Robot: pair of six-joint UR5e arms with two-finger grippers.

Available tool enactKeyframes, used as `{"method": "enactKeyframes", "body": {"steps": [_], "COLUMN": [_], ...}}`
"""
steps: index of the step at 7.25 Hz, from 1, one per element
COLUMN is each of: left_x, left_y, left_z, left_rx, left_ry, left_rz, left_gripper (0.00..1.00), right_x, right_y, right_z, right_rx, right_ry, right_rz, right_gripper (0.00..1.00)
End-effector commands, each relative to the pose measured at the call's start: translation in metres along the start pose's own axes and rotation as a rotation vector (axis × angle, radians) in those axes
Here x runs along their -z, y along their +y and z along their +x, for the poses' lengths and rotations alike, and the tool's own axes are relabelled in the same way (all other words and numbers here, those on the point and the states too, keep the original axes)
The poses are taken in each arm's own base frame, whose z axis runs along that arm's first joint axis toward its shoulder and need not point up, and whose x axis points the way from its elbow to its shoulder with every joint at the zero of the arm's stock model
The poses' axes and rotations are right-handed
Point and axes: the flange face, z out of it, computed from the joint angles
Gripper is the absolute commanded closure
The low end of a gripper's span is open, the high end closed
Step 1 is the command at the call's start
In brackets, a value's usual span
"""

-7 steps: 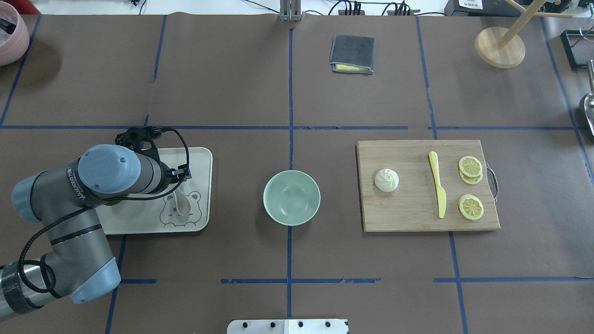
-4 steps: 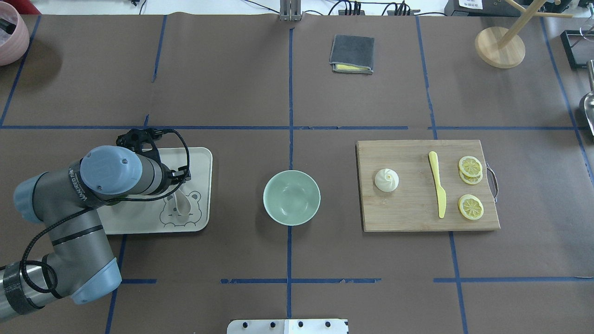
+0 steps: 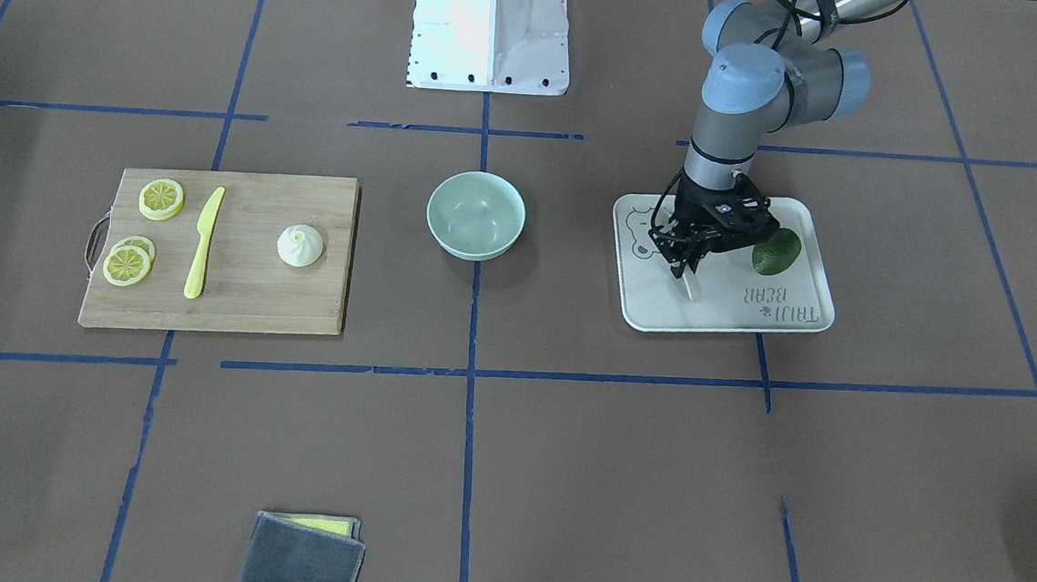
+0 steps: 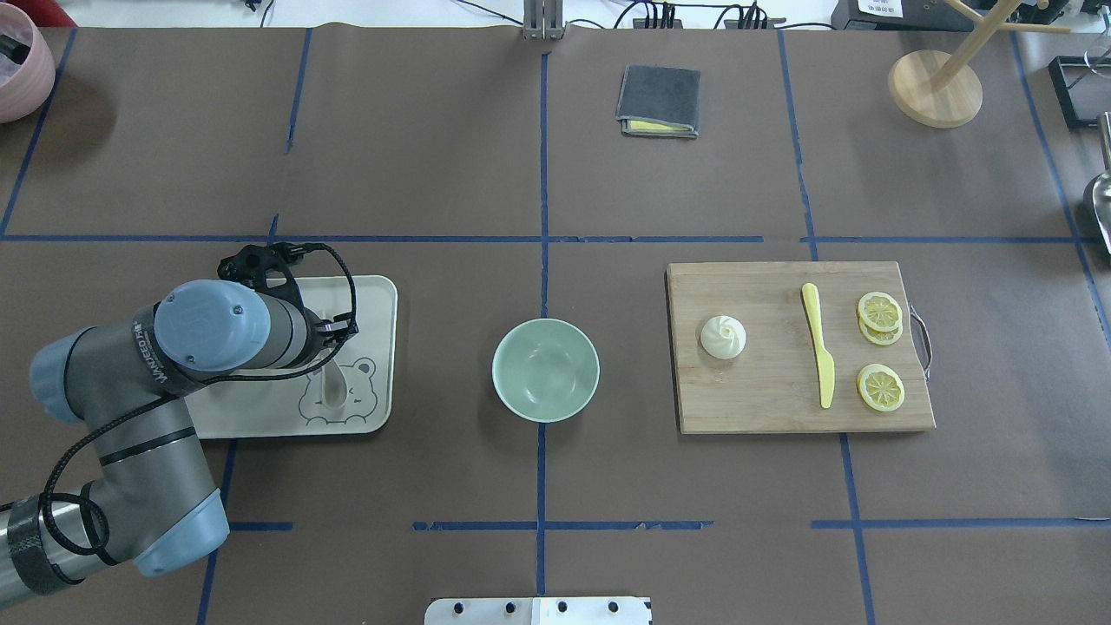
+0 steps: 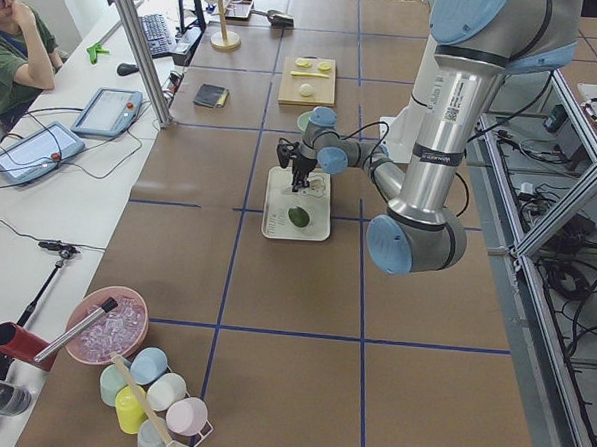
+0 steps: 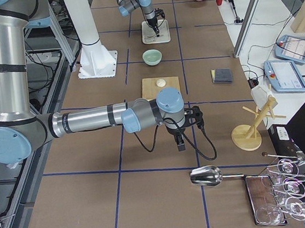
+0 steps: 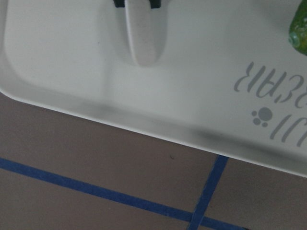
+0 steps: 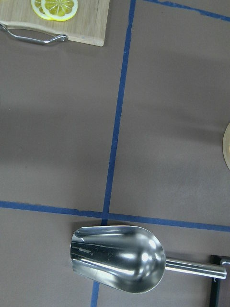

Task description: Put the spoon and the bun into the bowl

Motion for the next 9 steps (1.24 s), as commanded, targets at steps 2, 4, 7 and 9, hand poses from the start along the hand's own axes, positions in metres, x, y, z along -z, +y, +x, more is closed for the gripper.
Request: {"method": "enactKeyframes", "body": {"steps": [2,4,7,9], "left_x": [0.034,0.066,0.106,0.097], "left_y": [-0.001,-0.001,0.01,0.028], "left_z": [0.032,0.098,0.204,0.258], "left_rx": [0.002,0.023,0.126,0.167], "left_ry": [-0.002,-0.026,-0.05,-0.068], "left_rz": [0.001,-0.002,-0.016,-0.033], "left_gripper": [1.0,1.0,1.0,1.0], "right_x": [-0.001,-0.001,-0.001,0.003], "right_y": [0.001,0.002,0.013,0.02], "right_z": [0.0,0.001,0.002,-0.001], "right_rx": [-0.002,-0.005,-0.014,-0.013], "right_ry": [-0.003,-0.002,-0.022,-0.027], "right_rz": [-0.002,-0.002,-0.01,-0.007], "right_gripper": [0.0,0.0,0.0,0.0]}}
